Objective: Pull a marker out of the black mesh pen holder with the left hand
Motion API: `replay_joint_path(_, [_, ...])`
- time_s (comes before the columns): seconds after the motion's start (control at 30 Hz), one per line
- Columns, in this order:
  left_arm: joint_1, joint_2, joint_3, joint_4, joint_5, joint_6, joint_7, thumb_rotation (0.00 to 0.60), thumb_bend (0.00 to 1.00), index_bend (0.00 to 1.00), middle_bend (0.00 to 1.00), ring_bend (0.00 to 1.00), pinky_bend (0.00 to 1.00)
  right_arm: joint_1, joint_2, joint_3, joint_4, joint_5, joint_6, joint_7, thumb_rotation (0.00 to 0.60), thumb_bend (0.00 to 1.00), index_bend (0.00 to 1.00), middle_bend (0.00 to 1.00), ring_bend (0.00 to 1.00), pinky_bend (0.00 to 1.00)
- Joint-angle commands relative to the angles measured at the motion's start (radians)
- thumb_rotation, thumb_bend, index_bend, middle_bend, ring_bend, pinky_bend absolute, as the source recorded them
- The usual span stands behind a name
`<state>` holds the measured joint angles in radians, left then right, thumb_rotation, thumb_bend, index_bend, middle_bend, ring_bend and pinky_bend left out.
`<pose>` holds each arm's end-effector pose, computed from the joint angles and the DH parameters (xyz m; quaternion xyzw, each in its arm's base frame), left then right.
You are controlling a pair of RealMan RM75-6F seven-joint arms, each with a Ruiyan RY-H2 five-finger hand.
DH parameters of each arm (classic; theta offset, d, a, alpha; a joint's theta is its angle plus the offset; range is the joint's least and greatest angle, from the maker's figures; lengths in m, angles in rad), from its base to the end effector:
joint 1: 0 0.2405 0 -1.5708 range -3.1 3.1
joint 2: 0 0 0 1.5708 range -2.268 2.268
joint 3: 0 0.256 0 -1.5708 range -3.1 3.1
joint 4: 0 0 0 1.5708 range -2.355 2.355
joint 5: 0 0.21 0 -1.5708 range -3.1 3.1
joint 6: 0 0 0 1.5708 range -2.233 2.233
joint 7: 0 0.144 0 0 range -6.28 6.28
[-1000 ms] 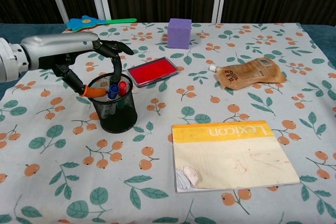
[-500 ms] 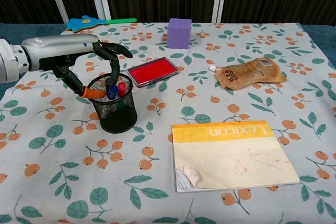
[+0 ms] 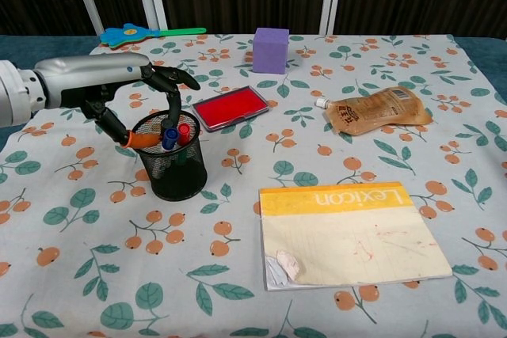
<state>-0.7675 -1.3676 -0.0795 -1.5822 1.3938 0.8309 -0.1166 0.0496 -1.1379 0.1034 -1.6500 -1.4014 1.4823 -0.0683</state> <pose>-0.1450 0.3189 0.0034 -0.7777 -0.4294 -0.3782 0.2603 -0.3171 -0.1797 0.1617 0.5504 -0.4040 0.3735 0.6280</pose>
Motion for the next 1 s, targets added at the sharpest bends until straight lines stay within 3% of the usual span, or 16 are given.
replay_joint_path(0.03, [0.0,0.002,-0.001,-0.001,-0.002,0.001,0.002,0.6,0.39,0.53,0.09,0.0,0.0,0.0,0.0,0.0,0.0,0.0,0.0,0.0,0.6,0.06,0.05,0.02,0.09,0.19])
replay_joint_path(0.3, [0.012,0.044,-0.016,-0.038,0.01,0.037,-0.036,0.6,0.4,0.53,0.09,0.0,0.0,0.0,0.0,0.0,0.001,-0.001,0.0,0.001,0.6,0.06,0.05,0.02,0.09,0.19])
replay_joint_path(0.77, [0.078,0.259,-0.054,-0.171,0.11,0.208,-0.18,0.6,0.4,0.54,0.1,0.0,0.0,0.0,-0.001,0.0,-0.003,0.001,0.0,-0.007,0.6,0.06,0.05,0.02,0.09,0.19])
replay_joint_path(1.0, [0.122,0.309,-0.04,-0.12,0.13,0.257,-0.275,0.6,0.4,0.54,0.1,0.0,0.0,0.0,-0.003,-0.002,-0.003,0.0,0.001,-0.011,0.6,0.06,0.05,0.02,0.09,0.19])
